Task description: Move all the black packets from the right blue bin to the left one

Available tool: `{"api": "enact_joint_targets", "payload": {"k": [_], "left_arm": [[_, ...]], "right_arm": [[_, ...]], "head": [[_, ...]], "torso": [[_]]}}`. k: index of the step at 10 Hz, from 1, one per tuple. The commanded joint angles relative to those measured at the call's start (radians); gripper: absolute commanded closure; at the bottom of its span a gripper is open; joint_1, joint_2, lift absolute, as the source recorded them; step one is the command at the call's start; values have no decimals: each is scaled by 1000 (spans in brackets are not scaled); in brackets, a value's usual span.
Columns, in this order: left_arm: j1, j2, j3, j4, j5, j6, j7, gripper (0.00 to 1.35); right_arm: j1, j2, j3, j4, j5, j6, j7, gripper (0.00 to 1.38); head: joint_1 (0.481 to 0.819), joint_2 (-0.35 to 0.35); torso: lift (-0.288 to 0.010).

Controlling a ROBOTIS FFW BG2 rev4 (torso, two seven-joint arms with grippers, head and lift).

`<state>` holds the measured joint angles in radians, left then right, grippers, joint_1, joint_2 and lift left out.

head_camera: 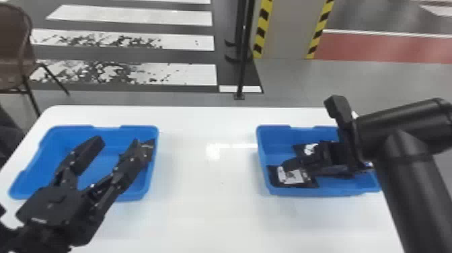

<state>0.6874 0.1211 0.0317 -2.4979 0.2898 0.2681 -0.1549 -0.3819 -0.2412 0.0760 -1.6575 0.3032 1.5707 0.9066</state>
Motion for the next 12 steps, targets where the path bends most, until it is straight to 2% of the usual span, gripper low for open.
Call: {"api": "enact_joint_targets", "payload": {"k": [1,4,7,9,10,11,12], "left_arm": [[2,-1,2,8,5,-20,0,470],[0,-3,0,15,9,-37,0,470],[-5,-5,-2,28,7,-47,0,470],[-3,-8,8,37,7,-67,0,470],[2,-9,12,42,7,-77,0,470],[5,-9,14,42,7,-84,0,470],[5,-9,14,47,9,-89,0,470]], "right_arm": [[1,0,4,12,0,1,-23,412],[-3,2,4,81,-36,1,-66,412],[-11,6,44,125,-92,1,-91,420],[-16,5,50,152,-90,1,-94,768],[-16,3,56,147,-92,1,-94,877],[-16,3,54,139,-110,1,-94,1136],[-13,3,48,130,-112,1,-94,1113]], "head": [[695,-88],[695,-97],[695,-85],[695,-73],[695,-69],[695,-64],[695,-58]], "torso": [[-140],[-140],[-140],[-140],[-140],[-140],[-140]]}}
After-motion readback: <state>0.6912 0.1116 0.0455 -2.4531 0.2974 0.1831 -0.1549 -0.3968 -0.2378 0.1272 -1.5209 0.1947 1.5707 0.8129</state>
